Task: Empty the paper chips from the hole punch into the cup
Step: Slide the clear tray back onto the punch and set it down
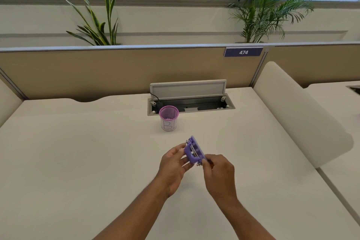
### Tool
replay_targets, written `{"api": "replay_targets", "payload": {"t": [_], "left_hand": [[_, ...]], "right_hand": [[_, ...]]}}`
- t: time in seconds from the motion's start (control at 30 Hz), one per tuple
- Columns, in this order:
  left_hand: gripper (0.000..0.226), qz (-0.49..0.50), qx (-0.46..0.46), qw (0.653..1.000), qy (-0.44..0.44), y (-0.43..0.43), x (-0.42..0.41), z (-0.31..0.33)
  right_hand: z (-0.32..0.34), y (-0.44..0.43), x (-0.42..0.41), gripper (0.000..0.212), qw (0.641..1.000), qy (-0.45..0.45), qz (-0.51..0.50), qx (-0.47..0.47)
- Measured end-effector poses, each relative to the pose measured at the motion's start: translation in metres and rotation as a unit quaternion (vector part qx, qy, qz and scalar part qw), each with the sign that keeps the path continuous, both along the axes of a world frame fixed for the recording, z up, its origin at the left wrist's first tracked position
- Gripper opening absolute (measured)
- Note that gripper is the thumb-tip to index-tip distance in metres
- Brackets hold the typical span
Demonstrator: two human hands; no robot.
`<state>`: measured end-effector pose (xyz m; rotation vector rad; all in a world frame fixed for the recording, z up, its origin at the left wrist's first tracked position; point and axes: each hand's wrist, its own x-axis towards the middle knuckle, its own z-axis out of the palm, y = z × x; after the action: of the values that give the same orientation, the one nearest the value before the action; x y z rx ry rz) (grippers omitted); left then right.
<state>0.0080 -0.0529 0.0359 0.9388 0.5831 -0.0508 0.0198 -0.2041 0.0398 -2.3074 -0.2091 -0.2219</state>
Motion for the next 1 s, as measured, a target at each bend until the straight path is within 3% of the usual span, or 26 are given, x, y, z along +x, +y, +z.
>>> {"api": "replay_targets", "payload": {"t": [0.1, 0.2, 0.4, 0.7, 1.0], "left_hand": [[0.024, -0.004, 0.037, 0.999, 0.033, -0.002, 0.017, -0.007], [0.022, -0.034, 0.08, 0.994, 0.064, -0.007, 0.035, -0.015], [0.02, -0.048, 0.122, 0.986, 0.101, -0.021, 0.075, -0.036], [0.02, -0.054, 0.131, 0.982, 0.128, -0.046, 0.116, -0.064], [0.008, -0.046, 0.13, 0.979, 0.151, -0.054, 0.121, -0.065]], "right_hand": [[-0.002, -0.006, 0.018, 0.022, 0.983, 0.128, -0.04, 0.123], [-0.015, -0.014, 0.037, 0.019, 0.934, 0.245, -0.091, 0.245], [-0.044, -0.026, 0.069, 0.013, 0.879, 0.32, -0.131, 0.33], [-0.073, -0.036, 0.1, 0.021, 0.895, 0.322, -0.2, 0.237], [-0.086, -0.038, 0.11, 0.036, 0.938, 0.293, -0.159, 0.1]]}}
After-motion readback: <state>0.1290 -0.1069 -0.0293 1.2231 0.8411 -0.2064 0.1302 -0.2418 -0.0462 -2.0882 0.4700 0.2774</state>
